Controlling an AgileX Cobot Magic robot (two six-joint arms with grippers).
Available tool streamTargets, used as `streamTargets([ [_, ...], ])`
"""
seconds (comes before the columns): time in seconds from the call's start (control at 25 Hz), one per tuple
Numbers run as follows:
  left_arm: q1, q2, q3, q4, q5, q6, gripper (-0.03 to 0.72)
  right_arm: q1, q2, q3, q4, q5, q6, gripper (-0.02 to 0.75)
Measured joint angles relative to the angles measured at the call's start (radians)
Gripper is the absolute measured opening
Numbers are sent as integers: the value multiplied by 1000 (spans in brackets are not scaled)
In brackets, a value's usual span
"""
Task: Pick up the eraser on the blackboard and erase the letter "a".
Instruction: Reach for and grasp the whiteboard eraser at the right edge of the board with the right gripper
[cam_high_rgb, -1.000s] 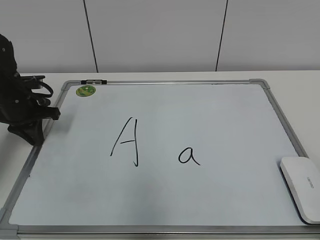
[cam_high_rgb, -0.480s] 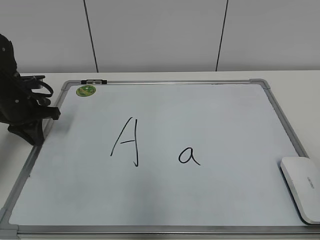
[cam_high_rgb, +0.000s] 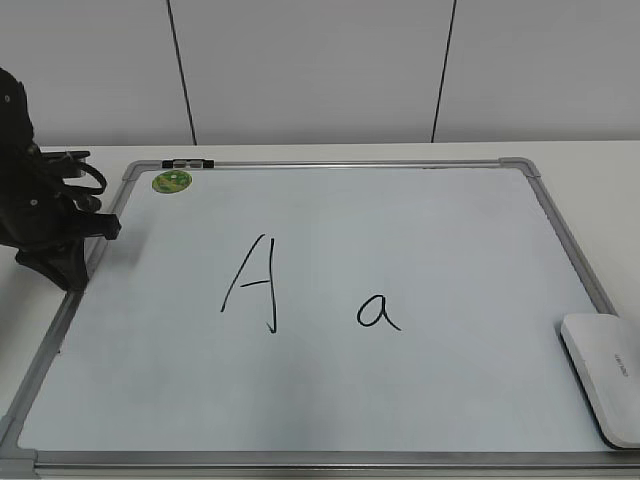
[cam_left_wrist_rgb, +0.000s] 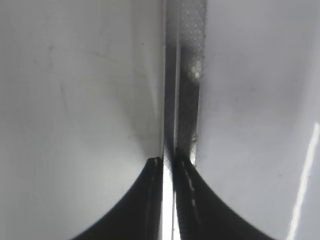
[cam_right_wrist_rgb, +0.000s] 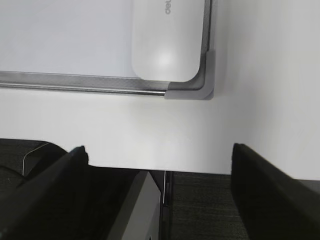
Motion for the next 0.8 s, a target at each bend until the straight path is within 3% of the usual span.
streamTargets([
  [0.8, 0, 0, 0, -4, 2, 0, 55, 2, 629, -203, 40, -210, -4, 670],
])
